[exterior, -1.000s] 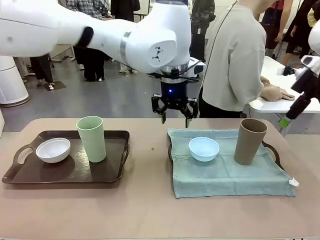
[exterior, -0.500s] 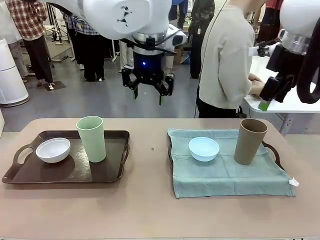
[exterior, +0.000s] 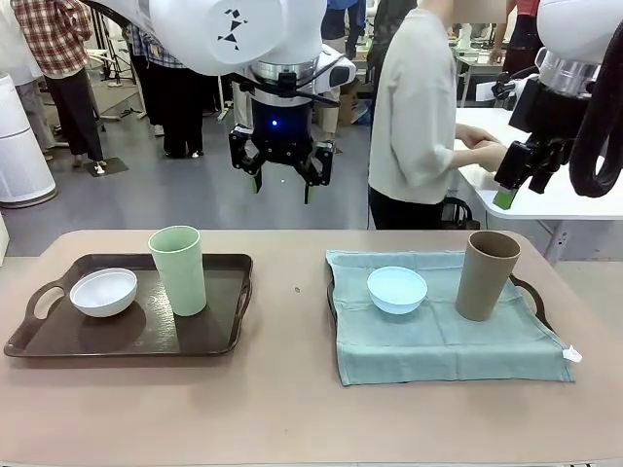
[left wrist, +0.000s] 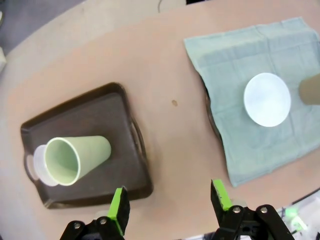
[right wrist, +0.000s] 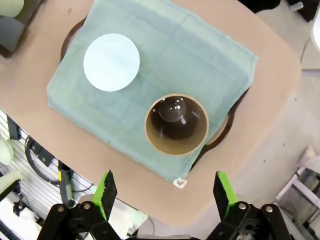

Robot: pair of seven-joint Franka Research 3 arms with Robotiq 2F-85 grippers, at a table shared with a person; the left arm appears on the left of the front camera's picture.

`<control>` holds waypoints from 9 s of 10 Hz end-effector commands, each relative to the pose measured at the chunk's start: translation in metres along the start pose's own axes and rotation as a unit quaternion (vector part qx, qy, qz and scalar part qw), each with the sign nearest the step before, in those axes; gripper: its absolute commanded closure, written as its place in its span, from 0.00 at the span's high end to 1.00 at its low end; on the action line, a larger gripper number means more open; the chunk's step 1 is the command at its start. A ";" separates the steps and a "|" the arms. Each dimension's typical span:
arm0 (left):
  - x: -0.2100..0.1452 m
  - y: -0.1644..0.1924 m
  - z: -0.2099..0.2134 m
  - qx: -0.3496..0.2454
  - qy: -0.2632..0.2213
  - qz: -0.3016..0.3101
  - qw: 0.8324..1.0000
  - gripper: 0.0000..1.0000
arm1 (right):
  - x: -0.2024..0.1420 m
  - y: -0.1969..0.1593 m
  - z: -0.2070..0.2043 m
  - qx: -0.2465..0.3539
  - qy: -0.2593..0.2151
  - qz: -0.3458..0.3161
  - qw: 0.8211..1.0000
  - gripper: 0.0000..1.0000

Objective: Set up a tray with a mat and arrange the tableware.
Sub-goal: Place the Picnic Bowl and Reusable plastic cup back onto the Handle tray in front of the human's position, then pick up the Picnic Bowl and Reusable plastic cup from the Handle tray in front of the human's position and hold them in the air.

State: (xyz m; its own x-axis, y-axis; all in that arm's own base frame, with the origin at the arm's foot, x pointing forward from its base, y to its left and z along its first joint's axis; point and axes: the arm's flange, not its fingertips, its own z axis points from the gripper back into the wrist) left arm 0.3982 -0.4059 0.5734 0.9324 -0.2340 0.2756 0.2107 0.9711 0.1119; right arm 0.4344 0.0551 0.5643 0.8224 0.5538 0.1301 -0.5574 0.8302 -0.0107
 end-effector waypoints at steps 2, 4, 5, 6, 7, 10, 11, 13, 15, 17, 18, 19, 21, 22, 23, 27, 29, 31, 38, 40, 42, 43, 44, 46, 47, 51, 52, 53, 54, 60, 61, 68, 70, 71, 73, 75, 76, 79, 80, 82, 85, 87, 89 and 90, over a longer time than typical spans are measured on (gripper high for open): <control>0.005 0.003 0.003 -0.003 -0.002 -0.007 1.000 0.86 | -0.002 -0.001 -0.003 -0.004 0.006 0.010 1.000 1.00; 0.005 0.003 0.003 -0.003 -0.002 -0.007 1.000 0.86 | -0.002 -0.001 -0.003 -0.004 0.006 0.010 1.000 1.00; 0.005 0.003 0.003 -0.003 -0.002 -0.007 1.000 0.86 | -0.002 -0.001 -0.003 -0.004 0.006 0.010 1.000 1.00; 0.005 0.003 0.003 -0.003 -0.002 -0.007 1.000 0.86 | -0.002 -0.001 -0.003 -0.004 0.006 0.010 1.000 1.00; 0.005 0.003 0.003 -0.003 -0.002 -0.007 1.000 0.86 | -0.002 -0.001 -0.003 -0.004 0.006 0.010 1.000 1.00; 0.005 0.003 0.003 -0.003 -0.002 -0.007 1.000 0.86 | 0.000 0.000 0.000 0.001 0.000 0.000 1.000 1.00; 0.005 0.001 0.002 -0.003 -0.002 0.000 1.000 0.86 | -0.011 -0.002 -0.008 0.042 0.011 0.029 0.999 1.00; -0.014 0.076 -0.004 -0.084 0.054 0.026 0.995 0.86 | -0.036 -0.026 -0.024 0.061 0.001 -0.011 0.998 1.00; -0.046 0.148 0.016 -0.132 0.081 0.040 0.987 0.86 | -0.066 -0.050 -0.021 0.096 -0.017 -0.058 0.994 1.00; -0.067 0.216 0.024 -0.145 0.086 0.064 0.984 0.86 | -0.097 -0.074 -0.009 0.109 -0.049 -0.104 0.987 1.00; -0.085 0.252 0.025 -0.163 0.087 0.080 0.980 0.86 | -0.120 -0.087 -0.002 0.120 -0.067 -0.133 0.981 1.00; -0.101 0.283 0.025 -0.186 0.072 0.098 0.975 0.86 | -0.143 -0.100 0.006 0.130 -0.087 -0.155 0.975 1.00; -0.132 0.341 0.016 -0.248 0.034 0.141 0.958 0.86 | -0.191 -0.125 0.021 0.154 -0.137 -0.199 0.958 1.00; -0.148 0.356 0.011 -0.270 0.011 0.142 0.952 0.86 | -0.207 -0.135 0.020 0.165 -0.145 -0.222 0.950 1.00; -0.143 0.346 0.008 -0.255 -0.003 0.147 0.956 0.86 | -0.202 -0.133 0.016 0.141 -0.129 -0.217 0.957 1.00; -0.136 0.381 0.011 -0.274 0.027 0.186 0.943 0.86 | -0.218 -0.155 0.035 0.202 -0.169 -0.214 0.941 1.00; -0.159 0.436 0.006 -0.348 0.018 0.220 0.911 0.86 | -0.254 -0.191 0.033 0.291 -0.213 -0.234 0.903 1.00; -0.186 0.496 -0.012 -0.441 -0.002 0.253 0.861 0.86 | -0.281 -0.210 0.027 0.365 -0.246 -0.232 0.867 1.00; -0.250 0.551 -0.050 -0.546 -0.115 0.358 0.749 0.86 | -0.307 -0.230 -0.018 0.462 -0.263 -0.238 0.813 1.00; -0.251 0.565 -0.050 -0.543 -0.114 0.362 0.749 0.86 | -0.306 -0.225 -0.026 0.460 -0.254 -0.245 0.815 1.00; -0.251 0.565 -0.050 -0.543 -0.114 0.362 0.749 0.86 | -0.306 -0.225 -0.026 0.460 -0.254 -0.245 0.815 1.00; -0.251 0.565 -0.050 -0.543 -0.114 0.362 0.749 0.86 | -0.306 -0.225 -0.026 0.460 -0.254 -0.245 0.815 1.00; -0.251 0.565 -0.050 -0.543 -0.114 0.362 0.749 0.86 | -0.306 -0.225 -0.026 0.460 -0.254 -0.245 0.815 1.00; -0.251 0.565 -0.050 -0.543 -0.114 0.362 0.749 0.86 | -0.306 -0.225 -0.026 0.460 -0.254 -0.245 0.815 1.00; -0.251 0.565 -0.050 -0.543 -0.114 0.362 0.749 0.86 | -0.306 -0.225 -0.026 0.460 -0.254 -0.245 0.815 1.00; -0.251 0.565 -0.050 -0.543 -0.114 0.362 0.749 0.86 | -0.306 -0.225 -0.026 0.460 -0.254 -0.245 0.815 1.00; -0.251 0.565 -0.050 -0.543 -0.114 0.362 0.749 0.86 | -0.306 -0.225 -0.026 0.460 -0.254 -0.245 0.815 1.00; -0.251 0.565 -0.050 -0.543 -0.114 0.362 0.749 0.86 | -0.306 -0.225 -0.026 0.460 -0.254 -0.245 0.815 1.00; -0.251 0.565 -0.050 -0.543 -0.114 0.362 0.749 0.86 | -0.306 -0.225 -0.026 0.460 -0.254 -0.245 0.815 1.00; -0.251 0.565 -0.050 -0.543 -0.114 0.362 0.749 0.86 | -0.306 -0.225 -0.026 0.460 -0.254 -0.245 0.815 1.00; -0.251 0.565 -0.050 -0.543 -0.114 0.362 0.749 0.86 | -0.306 -0.225 -0.026 0.460 -0.254 -0.245 0.815 1.00; -0.215 0.541 -0.022 -0.508 -0.074 0.328 0.793 0.86 | -0.220 -0.210 0.018 0.377 -0.228 -0.138 0.887 1.00; -0.182 0.518 0.000 -0.445 -0.021 0.294 0.846 0.86 | -0.132 -0.182 0.036 0.305 -0.174 -0.083 0.933 1.00; -0.168 0.504 0.007 -0.410 0.004 0.280 0.868 0.86 | -0.091 -0.163 0.040 0.275 -0.154 -0.054 0.948 1.00; -0.141 0.473 0.028 -0.332 0.047 0.268 0.903 0.86 | -0.009 -0.112 0.038 0.205 -0.135 0.040 0.969 1.00; -0.125 0.442 0.049 -0.264 0.057 0.272 0.924 0.86 | 0.048 -0.056 0.022 0.176 -0.143 0.141 0.964 1.00; -0.118 0.429 0.052 -0.239 0.055 0.277 0.929 0.86 | 0.068 -0.029 0.012 0.163 -0.156 0.193 0.955 1.00; -0.094 0.409 0.034 -0.184 0.069 0.302 0.933 0.86 | 0.100 0.024 -0.020 0.197 -0.196 0.291 0.915 1.00; -0.087 0.404 0.024 -0.149 0.073 0.311 0.936 0.86 | 0.105 0.026 -0.028 0.208 -0.201 0.293 0.911 1.00; -0.075 0.399 0.008 -0.114 0.059 0.321 0.938 0.86 | 0.103 0.018 -0.027 0.231 -0.213 0.293 0.903 1.00; -0.079 0.404 0.011 -0.135 0.063 0.307 0.940 0.86 | 0.111 0.036 -0.026 0.200 -0.191 0.294 0.915 1.00; -0.079 0.404 0.011 -0.135 0.063 0.307 0.940 0.86 | 0.111 0.036 -0.026 0.200 -0.191 0.294 0.915 1.00; -0.077 0.404 0.008 -0.143 0.059 0.307 0.939 0.86 | 0.094 0.032 -0.034 0.187 -0.238 0.353 0.885 1.00; -0.056 0.400 -0.008 -0.095 0.053 0.310 0.945 0.86 | 0.119 0.044 -0.046 0.147 -0.225 0.404 0.874 1.00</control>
State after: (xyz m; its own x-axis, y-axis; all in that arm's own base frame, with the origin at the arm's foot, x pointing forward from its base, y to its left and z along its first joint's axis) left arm 0.4146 0.0037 0.6020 0.9267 0.3604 0.1069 -0.3197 0.9052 -0.2800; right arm 0.5093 0.1479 0.5486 0.1764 0.7924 0.5839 -0.9838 0.1622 0.0770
